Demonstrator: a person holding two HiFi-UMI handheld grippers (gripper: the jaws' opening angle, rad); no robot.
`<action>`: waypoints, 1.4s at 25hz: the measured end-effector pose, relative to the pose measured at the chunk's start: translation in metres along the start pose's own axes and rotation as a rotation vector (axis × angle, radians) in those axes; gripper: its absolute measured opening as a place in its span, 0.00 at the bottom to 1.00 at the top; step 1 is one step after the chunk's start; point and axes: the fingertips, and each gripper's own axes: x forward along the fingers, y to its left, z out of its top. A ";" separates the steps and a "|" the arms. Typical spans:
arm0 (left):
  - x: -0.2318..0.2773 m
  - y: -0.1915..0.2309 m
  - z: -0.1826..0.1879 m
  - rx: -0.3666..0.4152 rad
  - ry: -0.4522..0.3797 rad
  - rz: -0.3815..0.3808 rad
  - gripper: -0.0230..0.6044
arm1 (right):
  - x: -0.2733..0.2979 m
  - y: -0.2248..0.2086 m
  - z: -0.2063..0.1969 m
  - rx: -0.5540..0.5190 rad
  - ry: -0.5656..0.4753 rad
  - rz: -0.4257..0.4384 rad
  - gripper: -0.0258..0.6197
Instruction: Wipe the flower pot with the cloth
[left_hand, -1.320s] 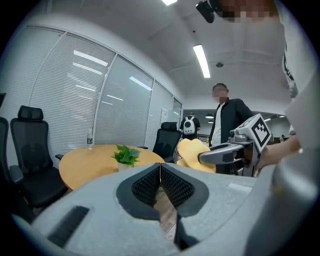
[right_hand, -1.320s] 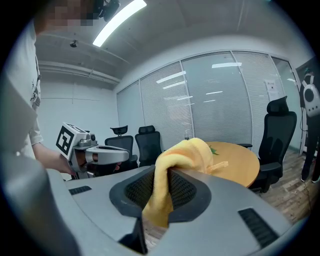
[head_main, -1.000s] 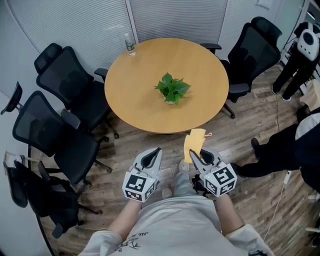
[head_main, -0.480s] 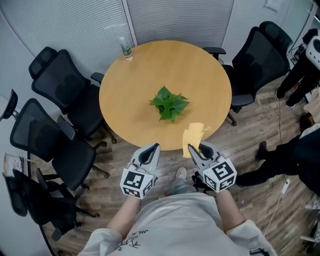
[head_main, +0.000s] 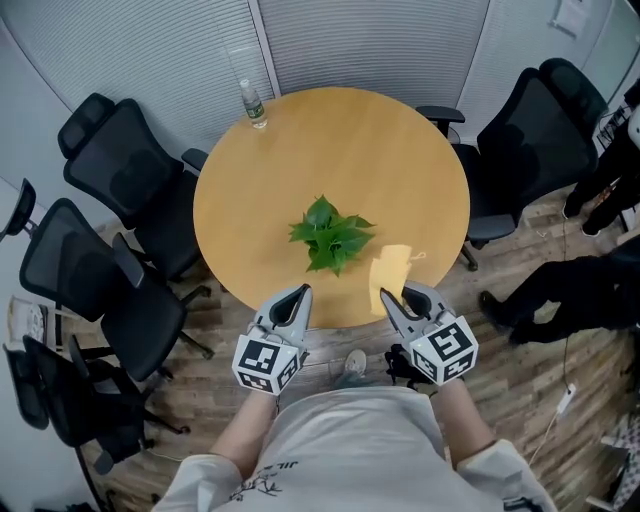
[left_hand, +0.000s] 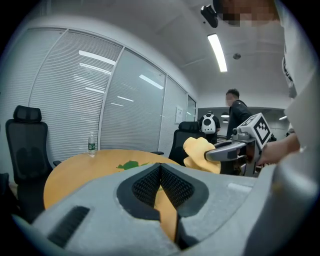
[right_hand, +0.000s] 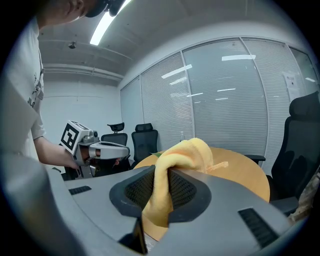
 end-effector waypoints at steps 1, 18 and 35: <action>0.004 0.001 0.001 -0.004 -0.002 0.005 0.05 | 0.001 -0.005 0.000 0.000 0.002 0.002 0.13; 0.025 0.041 -0.011 -0.015 0.030 0.003 0.05 | 0.031 -0.036 -0.014 0.044 0.058 -0.040 0.13; 0.059 0.090 -0.057 0.035 0.122 -0.140 0.06 | 0.073 -0.060 -0.055 0.107 0.161 -0.138 0.13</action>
